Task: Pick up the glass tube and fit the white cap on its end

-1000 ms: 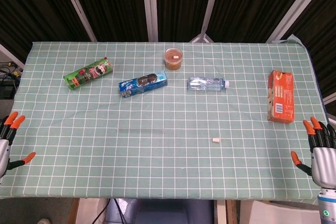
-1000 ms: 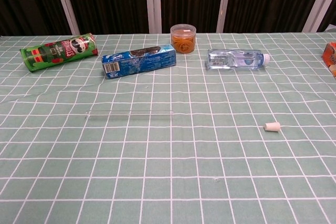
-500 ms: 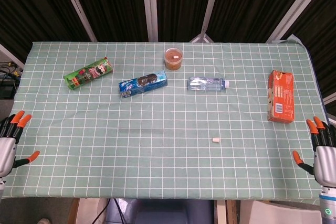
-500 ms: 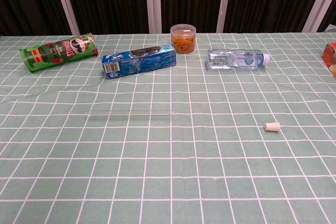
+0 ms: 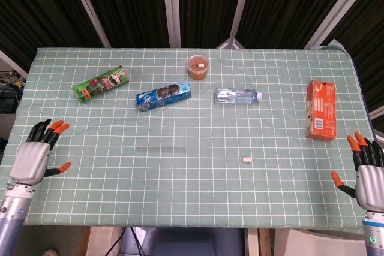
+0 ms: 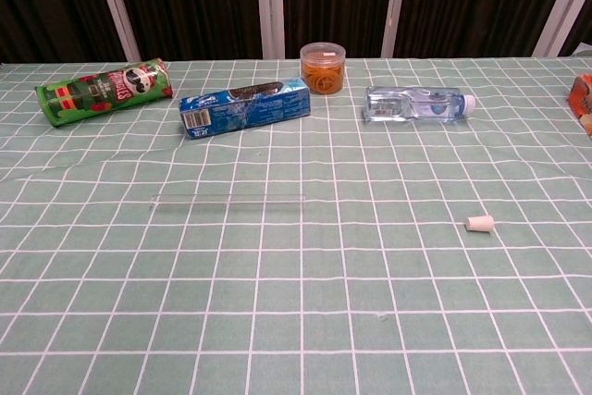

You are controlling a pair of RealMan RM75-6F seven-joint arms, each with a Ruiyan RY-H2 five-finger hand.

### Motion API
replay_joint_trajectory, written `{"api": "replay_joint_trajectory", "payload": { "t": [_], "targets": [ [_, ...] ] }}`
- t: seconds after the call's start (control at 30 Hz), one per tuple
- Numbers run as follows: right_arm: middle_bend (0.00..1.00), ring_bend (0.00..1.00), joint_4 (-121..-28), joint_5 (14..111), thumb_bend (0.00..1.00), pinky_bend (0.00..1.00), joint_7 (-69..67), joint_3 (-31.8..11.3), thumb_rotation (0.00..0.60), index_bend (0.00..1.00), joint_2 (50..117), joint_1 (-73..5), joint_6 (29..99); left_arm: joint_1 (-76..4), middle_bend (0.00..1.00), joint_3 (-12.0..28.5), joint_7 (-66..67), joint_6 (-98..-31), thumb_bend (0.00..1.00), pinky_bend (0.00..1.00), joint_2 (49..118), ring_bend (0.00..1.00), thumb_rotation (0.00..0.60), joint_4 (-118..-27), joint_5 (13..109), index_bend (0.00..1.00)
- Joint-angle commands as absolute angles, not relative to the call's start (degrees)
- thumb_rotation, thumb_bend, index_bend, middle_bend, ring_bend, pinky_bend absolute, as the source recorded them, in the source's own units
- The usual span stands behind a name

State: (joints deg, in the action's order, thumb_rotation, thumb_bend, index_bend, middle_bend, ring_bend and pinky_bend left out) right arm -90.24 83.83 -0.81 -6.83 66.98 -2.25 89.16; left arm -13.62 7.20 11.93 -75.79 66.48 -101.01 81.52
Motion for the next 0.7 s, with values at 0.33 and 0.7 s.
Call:
{"api": "replay_joint_trajectory", "payload": {
  "t": [0.33, 0.7],
  "targets": [
    [0.00, 0.00, -90.59, 83.42, 0.32, 0.00, -1.41, -6.86, 0.600, 0.00, 66.55, -1.99, 89.13, -27.17, 0.34, 14.69, 30.49, -66.09, 0.34, 0.00, 79.39, 0.02, 0.600, -102.71, 63.66, 0.35],
    [0.00, 0.00, -90.76, 83.54, 0.32, 0.00, -2.18, -6.67, 0.600, 0.00, 66.15, -1.99, 88.73, -34.42, 0.37, 15.65, 43.17, -67.46, 0.35, 0.00, 91.46, 0.02, 0.600, -98.96, 52.96, 0.43]
  ]
}}
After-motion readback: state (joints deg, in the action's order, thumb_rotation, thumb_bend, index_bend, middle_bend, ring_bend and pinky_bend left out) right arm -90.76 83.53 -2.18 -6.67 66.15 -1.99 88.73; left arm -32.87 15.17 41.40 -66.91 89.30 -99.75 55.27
